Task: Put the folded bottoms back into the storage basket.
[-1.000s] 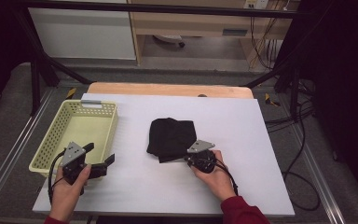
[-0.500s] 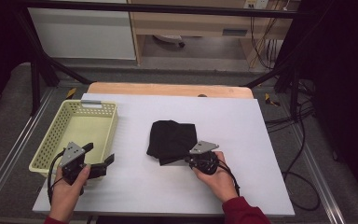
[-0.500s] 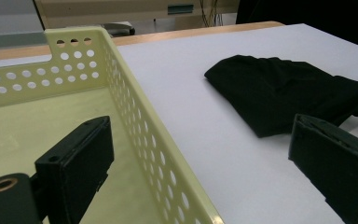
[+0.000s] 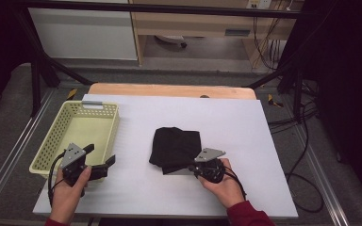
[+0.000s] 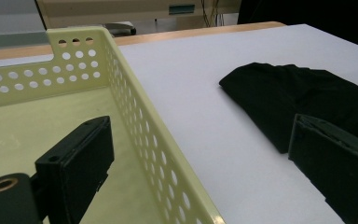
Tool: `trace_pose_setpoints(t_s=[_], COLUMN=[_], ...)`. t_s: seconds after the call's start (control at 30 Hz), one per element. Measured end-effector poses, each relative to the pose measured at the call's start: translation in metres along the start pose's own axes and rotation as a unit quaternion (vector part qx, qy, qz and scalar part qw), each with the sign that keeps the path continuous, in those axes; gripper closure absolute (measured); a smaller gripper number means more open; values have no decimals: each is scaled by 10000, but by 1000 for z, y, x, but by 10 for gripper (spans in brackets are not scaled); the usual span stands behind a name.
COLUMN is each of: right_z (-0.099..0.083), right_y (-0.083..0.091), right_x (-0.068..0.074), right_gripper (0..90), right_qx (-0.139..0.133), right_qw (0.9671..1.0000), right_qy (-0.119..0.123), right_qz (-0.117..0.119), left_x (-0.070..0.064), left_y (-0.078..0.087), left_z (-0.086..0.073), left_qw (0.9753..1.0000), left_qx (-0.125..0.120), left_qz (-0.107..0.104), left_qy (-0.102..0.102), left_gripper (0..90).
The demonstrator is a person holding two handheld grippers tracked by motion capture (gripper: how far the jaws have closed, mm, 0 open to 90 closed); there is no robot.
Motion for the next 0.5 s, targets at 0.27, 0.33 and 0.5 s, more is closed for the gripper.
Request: trace_pose_setpoints(t_s=[0.27,0.33,0.5], right_z=[-7,-10,-17], right_y=[11,15,25], right_x=[6,9,17], right_gripper=[772,772,772], right_qx=[7,-6,4], right_qw=[9999,9999,9998], right_qy=[-92,-104,-133], right_qz=[67,77,128], left_x=[0,0,-1], left_y=[1,1,1], left_z=[0,1,1], left_qw=[10000,10000,10000], left_qx=[-34,-38,-31], left_qz=[-12,-24,-22], left_qy=[15,14,-12], left_gripper=[68,69,69])
Point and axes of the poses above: each handheld gripper's, and its own axes: y roughly backward along the jaws, z roughly out of its top, x roughly to its left, the point moved 3 cm from there along -y, roughly forward along the jaws, and after that the axes turned 6 degrees about y, right-handed, at the moved point
